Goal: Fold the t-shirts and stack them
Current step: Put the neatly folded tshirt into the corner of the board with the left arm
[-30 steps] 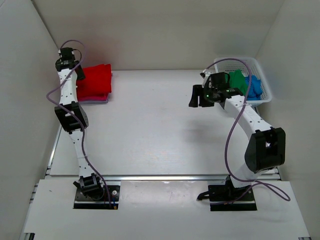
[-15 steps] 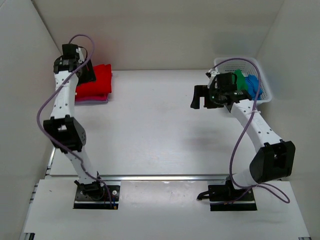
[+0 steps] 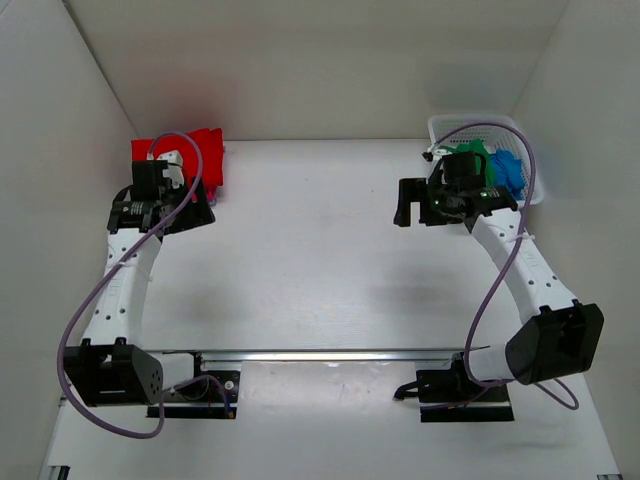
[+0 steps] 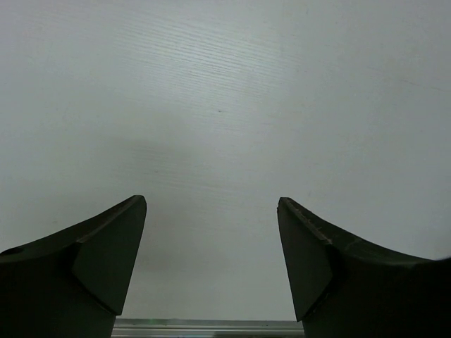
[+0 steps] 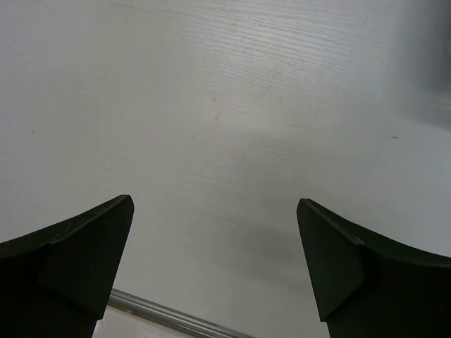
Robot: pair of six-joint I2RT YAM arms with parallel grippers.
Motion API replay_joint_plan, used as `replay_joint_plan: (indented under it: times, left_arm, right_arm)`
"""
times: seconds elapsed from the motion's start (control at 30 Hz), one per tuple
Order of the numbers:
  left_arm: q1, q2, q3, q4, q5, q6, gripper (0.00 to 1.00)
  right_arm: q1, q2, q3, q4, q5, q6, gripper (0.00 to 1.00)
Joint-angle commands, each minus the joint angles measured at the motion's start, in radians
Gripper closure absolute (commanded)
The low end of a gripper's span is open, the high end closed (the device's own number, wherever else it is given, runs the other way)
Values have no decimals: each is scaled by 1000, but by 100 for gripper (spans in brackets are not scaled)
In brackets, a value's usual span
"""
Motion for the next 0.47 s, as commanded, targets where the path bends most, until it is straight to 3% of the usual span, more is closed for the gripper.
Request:
replay_joint_plan:
  times: [0.0, 0.27, 0.43]
  left_arm:
    - [-4, -40, -25, 47, 58, -21, 12]
    - [-3, -157, -166, 139, 115, -32, 10]
    - [3, -172, -173, 147, 141, -17, 10]
  right_arm:
    - [17, -32, -5, 19, 39, -13, 1]
    - [42, -63, -42, 23, 39, -16, 1]
    - [23, -41, -48, -1, 45, -21, 1]
